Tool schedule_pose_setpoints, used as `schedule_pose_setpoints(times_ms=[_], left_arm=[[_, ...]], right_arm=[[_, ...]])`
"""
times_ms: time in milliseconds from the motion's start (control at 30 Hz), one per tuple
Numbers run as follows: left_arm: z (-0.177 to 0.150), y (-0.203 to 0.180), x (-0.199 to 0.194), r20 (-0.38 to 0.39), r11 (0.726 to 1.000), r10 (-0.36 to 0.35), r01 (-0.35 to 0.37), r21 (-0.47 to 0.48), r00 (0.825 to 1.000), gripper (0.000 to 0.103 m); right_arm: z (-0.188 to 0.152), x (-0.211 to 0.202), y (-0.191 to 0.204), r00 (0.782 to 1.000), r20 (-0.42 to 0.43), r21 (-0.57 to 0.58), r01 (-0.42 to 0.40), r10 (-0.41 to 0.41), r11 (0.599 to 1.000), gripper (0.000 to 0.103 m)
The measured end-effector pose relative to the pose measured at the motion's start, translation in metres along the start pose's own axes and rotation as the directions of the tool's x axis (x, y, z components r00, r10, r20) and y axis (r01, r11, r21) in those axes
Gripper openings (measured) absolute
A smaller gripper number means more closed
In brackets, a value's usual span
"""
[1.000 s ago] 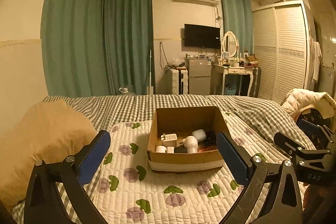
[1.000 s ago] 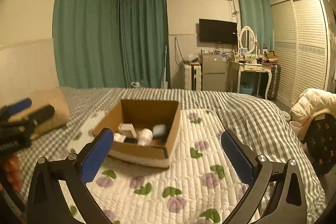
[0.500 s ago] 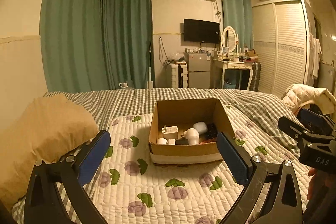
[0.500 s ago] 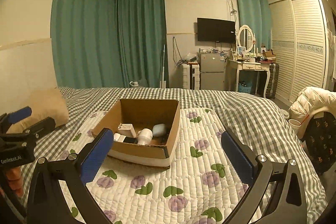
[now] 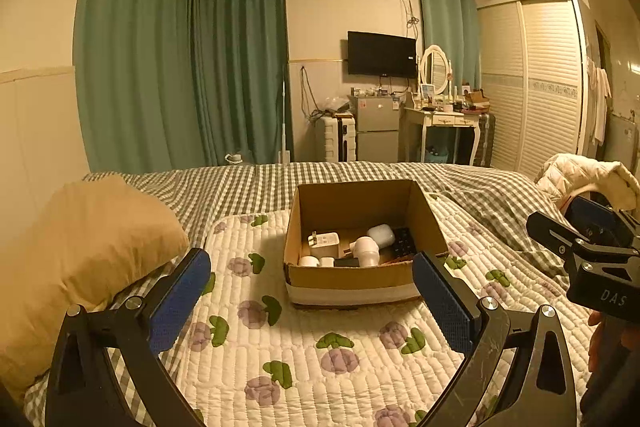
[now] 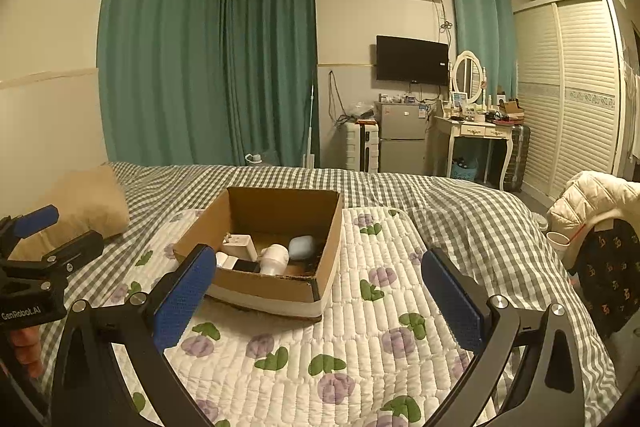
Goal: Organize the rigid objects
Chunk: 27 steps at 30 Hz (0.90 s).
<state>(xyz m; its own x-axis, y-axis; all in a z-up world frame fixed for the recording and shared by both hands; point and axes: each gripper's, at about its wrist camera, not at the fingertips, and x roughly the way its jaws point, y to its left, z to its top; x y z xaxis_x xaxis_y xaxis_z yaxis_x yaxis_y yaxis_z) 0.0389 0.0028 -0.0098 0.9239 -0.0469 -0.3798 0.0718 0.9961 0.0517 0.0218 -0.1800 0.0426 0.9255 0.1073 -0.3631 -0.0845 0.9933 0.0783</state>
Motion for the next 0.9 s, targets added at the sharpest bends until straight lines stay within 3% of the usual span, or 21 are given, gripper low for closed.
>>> schedule_pose_setpoints(times_ms=[900], left_arm=[[-0.0027, -0.0044, -0.0011, -0.012, 1.0, -0.011, 0.011, 0.021, 1.0, 0.103]], right_arm=[[-0.0029, 0.0017, -0.0025, 1.0, -0.012, 0.013, 0.01, -0.01, 1.0, 0.103]])
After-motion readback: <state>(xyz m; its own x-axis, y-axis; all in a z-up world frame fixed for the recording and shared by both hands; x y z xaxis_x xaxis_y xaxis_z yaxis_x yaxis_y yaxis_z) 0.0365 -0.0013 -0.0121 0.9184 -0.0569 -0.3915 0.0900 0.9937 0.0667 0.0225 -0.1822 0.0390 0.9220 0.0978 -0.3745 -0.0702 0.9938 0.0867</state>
